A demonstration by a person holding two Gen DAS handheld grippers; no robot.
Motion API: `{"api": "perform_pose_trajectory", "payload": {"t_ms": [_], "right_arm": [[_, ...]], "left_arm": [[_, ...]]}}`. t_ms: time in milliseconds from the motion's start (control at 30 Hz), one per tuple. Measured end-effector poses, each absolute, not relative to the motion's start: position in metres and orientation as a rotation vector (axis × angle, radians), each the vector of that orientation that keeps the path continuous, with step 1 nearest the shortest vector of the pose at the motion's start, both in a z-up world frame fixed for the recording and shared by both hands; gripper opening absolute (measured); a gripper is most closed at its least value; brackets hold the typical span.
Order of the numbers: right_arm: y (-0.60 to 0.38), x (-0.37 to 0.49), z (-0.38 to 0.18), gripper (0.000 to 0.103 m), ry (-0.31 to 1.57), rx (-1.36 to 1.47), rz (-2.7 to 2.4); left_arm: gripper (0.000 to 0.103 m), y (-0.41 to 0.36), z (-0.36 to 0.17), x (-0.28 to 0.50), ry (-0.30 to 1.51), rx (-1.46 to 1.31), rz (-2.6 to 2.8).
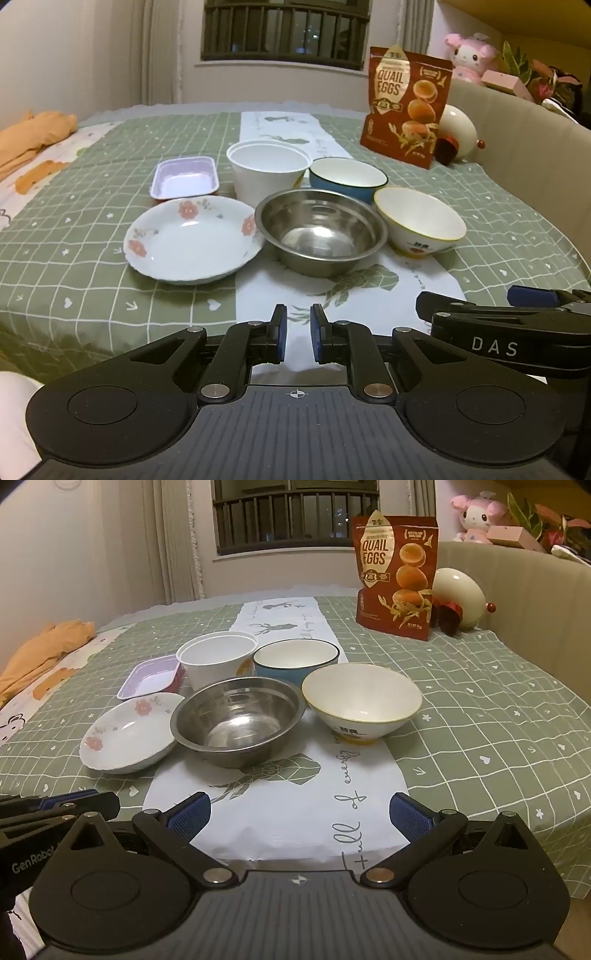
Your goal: Organize plates and bowls
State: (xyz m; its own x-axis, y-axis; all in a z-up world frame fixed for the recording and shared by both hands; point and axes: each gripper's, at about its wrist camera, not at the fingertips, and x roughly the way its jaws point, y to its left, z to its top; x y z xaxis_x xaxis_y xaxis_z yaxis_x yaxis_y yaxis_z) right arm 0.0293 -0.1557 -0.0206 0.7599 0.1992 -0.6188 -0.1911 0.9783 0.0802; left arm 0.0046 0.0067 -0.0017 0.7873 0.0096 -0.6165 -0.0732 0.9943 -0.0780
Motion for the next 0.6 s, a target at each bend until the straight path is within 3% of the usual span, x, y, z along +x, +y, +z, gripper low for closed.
{"api": "perform_pose_trajectory", "payload": {"t_ms": [600], "right_arm": [[-0.155, 0.0293, -0.0178, 0.103, 0.674, 0.008, 0.207]], "left_arm": [[0.016, 0.0073, 0.001, 0.0055, 0.67, -0.098, 0.041]]}}
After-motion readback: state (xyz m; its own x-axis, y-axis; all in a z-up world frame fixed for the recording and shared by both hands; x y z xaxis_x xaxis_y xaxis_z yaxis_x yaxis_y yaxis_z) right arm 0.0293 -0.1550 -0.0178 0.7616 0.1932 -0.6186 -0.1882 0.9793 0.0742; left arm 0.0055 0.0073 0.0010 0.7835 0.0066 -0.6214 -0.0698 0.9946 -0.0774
